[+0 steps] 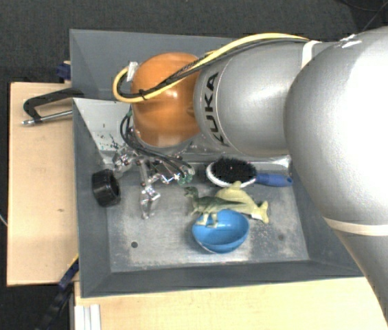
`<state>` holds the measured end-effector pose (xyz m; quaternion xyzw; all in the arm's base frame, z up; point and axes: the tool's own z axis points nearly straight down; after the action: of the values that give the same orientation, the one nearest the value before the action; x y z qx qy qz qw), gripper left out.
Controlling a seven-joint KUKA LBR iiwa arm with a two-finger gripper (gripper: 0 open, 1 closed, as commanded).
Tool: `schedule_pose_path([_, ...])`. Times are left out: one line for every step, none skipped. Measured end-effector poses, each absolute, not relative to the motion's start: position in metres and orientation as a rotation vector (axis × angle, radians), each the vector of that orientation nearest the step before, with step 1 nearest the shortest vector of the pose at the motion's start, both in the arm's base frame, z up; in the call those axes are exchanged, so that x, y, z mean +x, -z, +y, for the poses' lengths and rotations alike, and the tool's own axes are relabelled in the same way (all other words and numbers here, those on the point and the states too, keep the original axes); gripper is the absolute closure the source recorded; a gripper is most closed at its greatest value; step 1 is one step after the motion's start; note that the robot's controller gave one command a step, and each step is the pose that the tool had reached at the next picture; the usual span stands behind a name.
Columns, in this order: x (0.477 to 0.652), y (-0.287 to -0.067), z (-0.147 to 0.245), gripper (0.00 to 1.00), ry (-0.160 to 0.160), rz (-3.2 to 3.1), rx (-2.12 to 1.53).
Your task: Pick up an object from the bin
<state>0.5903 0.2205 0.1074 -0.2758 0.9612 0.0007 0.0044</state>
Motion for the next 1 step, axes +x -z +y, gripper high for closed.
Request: schedule_pose_path([0.5845,-0.0882,0.2200,0.00,0.034,2.934,-1.050])
